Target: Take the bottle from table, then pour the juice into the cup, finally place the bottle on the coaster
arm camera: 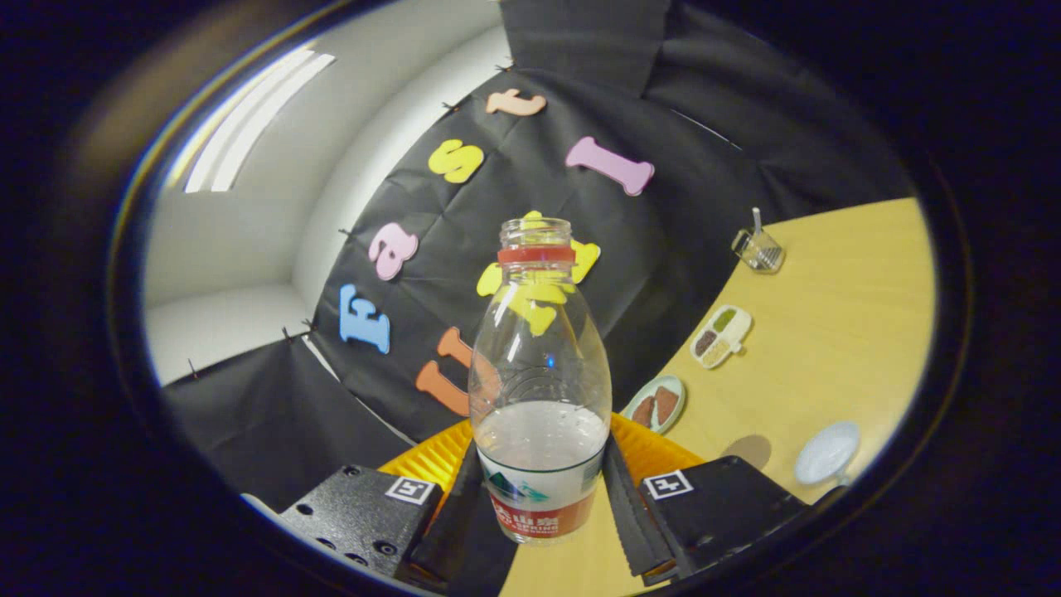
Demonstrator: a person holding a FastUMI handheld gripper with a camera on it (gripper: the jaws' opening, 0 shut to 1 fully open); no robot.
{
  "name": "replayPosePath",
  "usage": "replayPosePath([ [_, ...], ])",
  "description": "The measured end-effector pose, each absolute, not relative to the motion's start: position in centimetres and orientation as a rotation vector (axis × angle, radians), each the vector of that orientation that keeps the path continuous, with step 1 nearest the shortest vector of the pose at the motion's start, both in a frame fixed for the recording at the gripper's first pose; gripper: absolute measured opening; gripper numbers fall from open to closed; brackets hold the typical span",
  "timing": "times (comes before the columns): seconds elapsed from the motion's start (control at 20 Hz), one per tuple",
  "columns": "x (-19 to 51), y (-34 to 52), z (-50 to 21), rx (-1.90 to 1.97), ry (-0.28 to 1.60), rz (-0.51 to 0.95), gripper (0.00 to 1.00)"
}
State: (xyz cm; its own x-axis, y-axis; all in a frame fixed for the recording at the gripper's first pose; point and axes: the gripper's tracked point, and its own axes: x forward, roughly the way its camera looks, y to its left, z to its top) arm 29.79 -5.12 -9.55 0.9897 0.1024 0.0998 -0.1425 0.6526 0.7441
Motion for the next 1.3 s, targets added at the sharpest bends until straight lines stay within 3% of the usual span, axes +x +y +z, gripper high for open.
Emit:
replayPosePath([
  [0.45,33.0,-7.4,-14.3,0.287,-0.03,-0.051,0.77],
  [0.9,38.6,-8.2,-23.4,0.05,0.04,-0.118,0.78],
  [1.3,42.0,-7.8,-30.2,0.036,0.088,-0.092,0.79],
])
